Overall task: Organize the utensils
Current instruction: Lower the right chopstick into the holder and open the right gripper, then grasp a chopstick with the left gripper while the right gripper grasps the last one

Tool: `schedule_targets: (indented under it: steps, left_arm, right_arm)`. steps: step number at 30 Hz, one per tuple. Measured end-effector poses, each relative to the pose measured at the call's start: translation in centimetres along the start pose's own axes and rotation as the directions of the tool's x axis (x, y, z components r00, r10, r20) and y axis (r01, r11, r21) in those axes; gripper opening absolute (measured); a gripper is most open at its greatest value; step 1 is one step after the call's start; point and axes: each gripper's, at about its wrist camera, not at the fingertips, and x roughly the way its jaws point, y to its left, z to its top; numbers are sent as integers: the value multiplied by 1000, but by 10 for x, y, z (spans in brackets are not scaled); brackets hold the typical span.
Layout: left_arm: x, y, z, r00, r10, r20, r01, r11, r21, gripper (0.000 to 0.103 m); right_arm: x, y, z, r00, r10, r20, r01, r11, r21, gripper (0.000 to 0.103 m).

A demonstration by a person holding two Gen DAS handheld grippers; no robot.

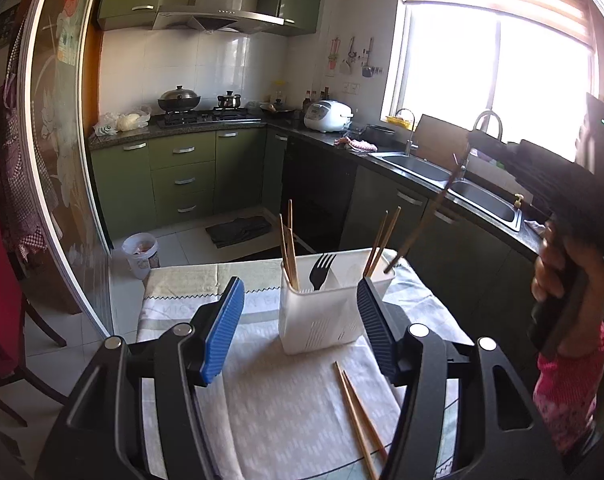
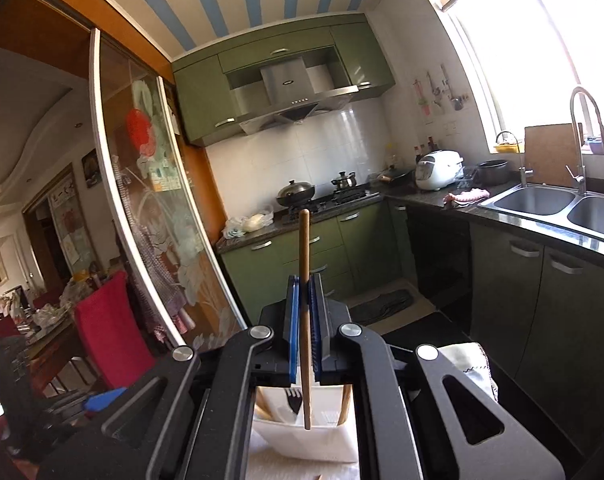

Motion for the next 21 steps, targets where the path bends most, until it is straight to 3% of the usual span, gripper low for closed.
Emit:
schedule_targets:
  steps: [4, 10, 11, 12, 13, 18, 21]
  left_arm:
    - [-11, 2, -17, 999, 4, -35, -3, 1000, 30, 56]
    - [4, 14, -29, 991, -19, -133, 18, 1000, -6, 56]
    - [9, 16, -31, 987, -31, -157, 28, 999, -19, 56]
    - [14, 16, -33, 982, -43, -182, 39, 999, -28, 56]
    - [20, 14, -36, 977, -54, -204, 48, 998, -36, 56]
    - [52, 0, -58, 937, -96, -336, 78, 995, -68, 56]
    - [78, -12, -74, 899, -117, -421, 94, 993, -76, 56]
  right_arm:
    - [45, -9, -15, 996, -46, -75, 46, 999, -1, 6]
    - [89, -18, -55, 970, -48, -237, 45, 999, -17, 8]
    - [91, -17, -59, 967, -48, -251, 42, 999, -28, 18]
    - [88, -17, -62, 968, -50, -246, 43, 999, -33, 31]
    - [83, -17, -62, 971, -56, -233, 49, 998, -36, 33]
    - [24, -18, -68, 986, -31, -166, 26, 999, -36, 33]
    - [-18, -24, -85, 988, -33, -150, 25, 998, -59, 33]
